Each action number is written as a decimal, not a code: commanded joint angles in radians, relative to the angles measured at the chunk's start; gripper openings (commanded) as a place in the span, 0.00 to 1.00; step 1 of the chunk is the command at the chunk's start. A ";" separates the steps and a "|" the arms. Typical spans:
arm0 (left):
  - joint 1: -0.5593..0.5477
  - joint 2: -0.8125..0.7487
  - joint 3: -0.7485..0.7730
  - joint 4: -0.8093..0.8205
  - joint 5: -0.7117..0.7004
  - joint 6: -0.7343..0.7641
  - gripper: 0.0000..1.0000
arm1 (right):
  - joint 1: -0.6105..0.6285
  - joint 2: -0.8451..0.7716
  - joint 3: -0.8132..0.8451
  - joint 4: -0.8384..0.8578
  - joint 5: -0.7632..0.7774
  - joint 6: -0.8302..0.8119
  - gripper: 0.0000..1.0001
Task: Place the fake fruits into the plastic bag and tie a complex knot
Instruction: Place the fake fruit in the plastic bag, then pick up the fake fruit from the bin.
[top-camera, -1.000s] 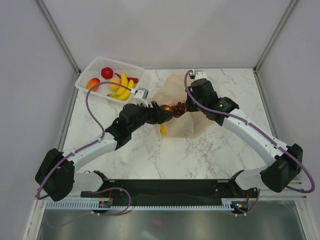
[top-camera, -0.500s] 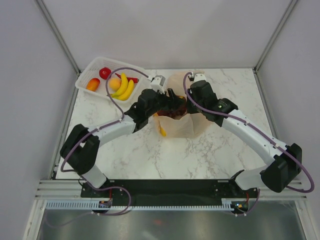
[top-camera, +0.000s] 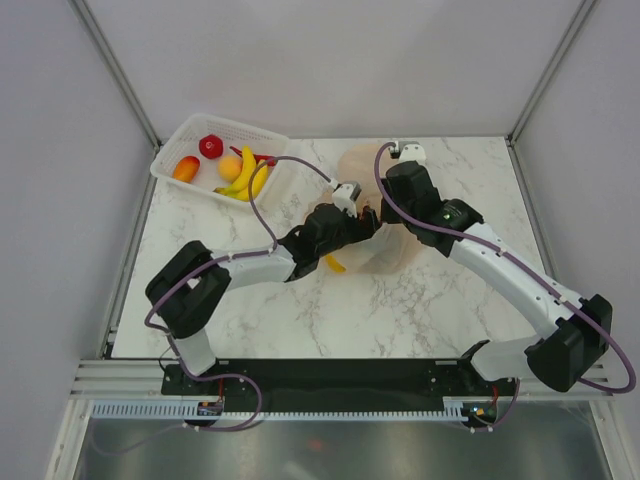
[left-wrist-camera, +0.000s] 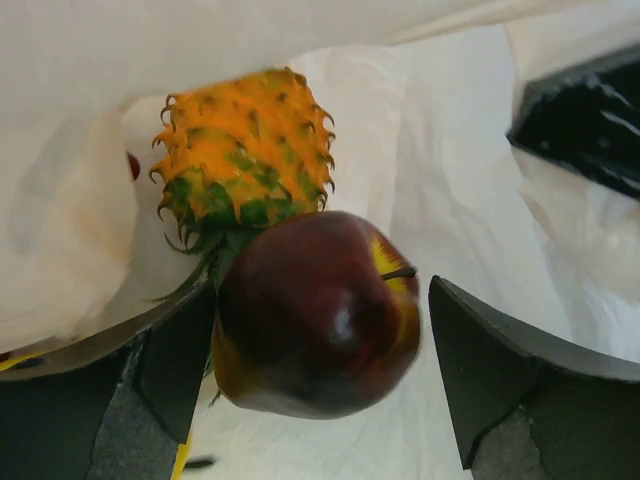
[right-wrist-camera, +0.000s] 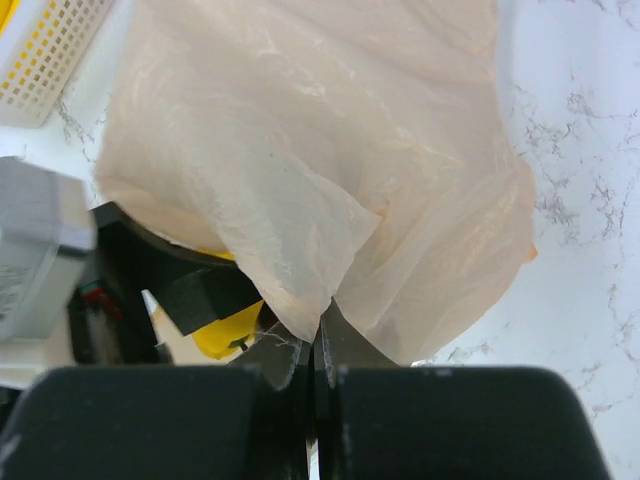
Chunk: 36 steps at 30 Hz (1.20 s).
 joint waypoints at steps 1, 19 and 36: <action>0.004 -0.104 -0.057 0.081 -0.001 -0.009 0.94 | -0.009 -0.021 -0.013 0.015 0.048 0.012 0.00; 0.217 -0.488 0.030 -0.511 -0.384 0.204 1.00 | -0.011 -0.026 -0.027 0.022 0.009 0.003 0.00; 0.763 0.260 0.782 -0.677 -0.559 0.302 1.00 | -0.011 -0.049 -0.050 0.036 -0.040 0.009 0.00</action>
